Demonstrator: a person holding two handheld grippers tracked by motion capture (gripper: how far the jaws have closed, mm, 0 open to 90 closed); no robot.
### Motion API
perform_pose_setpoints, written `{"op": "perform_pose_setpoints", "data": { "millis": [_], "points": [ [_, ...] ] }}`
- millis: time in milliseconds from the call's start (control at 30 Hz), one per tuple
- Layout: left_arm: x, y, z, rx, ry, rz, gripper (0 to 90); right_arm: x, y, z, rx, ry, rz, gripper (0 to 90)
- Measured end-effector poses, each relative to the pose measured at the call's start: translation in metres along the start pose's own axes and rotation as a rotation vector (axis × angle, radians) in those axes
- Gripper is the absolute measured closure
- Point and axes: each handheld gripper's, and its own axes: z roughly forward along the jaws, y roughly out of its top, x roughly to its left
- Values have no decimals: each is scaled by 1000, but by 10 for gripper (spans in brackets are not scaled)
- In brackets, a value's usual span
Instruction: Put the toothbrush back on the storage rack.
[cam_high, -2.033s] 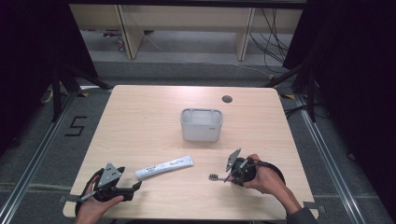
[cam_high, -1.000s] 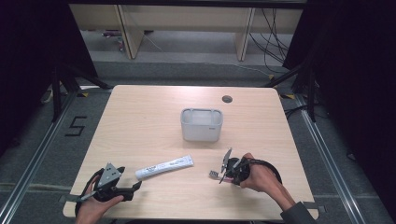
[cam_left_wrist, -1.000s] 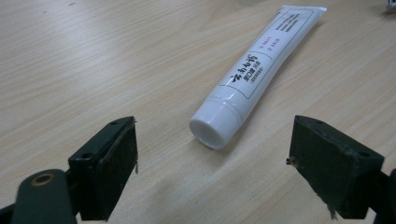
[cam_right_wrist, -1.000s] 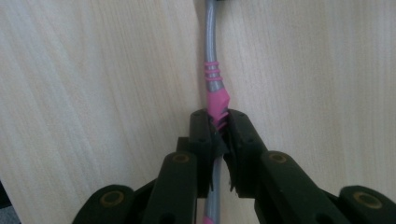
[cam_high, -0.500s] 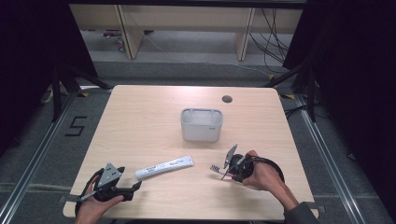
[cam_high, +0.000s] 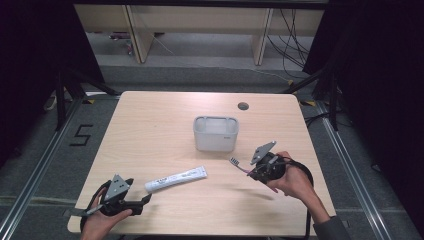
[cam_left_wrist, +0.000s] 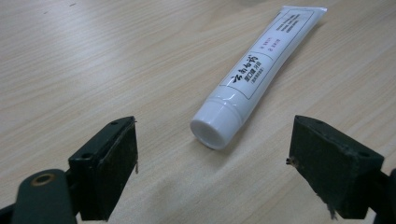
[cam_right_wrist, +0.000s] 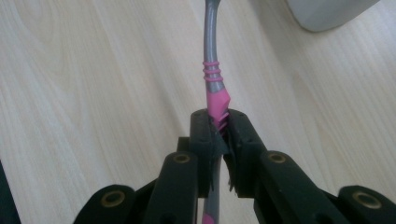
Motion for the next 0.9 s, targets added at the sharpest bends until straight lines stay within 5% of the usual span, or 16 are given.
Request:
{"op": "perform_pose_setpoints", "data": {
  "millis": [100, 133, 367, 500, 567, 600, 900],
  "points": [
    [0, 0, 0, 0, -1, -3, 151, -4, 0, -2, -37, -3, 6, 822],
    [0, 0, 0, 1, -1, 2, 151, -7, 0, -5, -94, -11, 38, 822],
    [0, 0, 0, -1, 1, -1, 151, -10, 3, -10, -162, -11, 79, 822],
    [0, 0, 0, -2, 2, 0, 151, -16, 8, -10, -257, -9, 91, 822],
    [0, 0, 0, -2, 2, 0, 151, -16, 8, -11, -254, -1, 97, 822],
    [1, 0, 0, -2, 0, -1, 151, -18, 11, -11, -303, -15, 97, 822],
    [0, 0, 0, -3, 1, 0, 151, -21, 20, -15, -368, -26, 113, 822]
  ]
}}
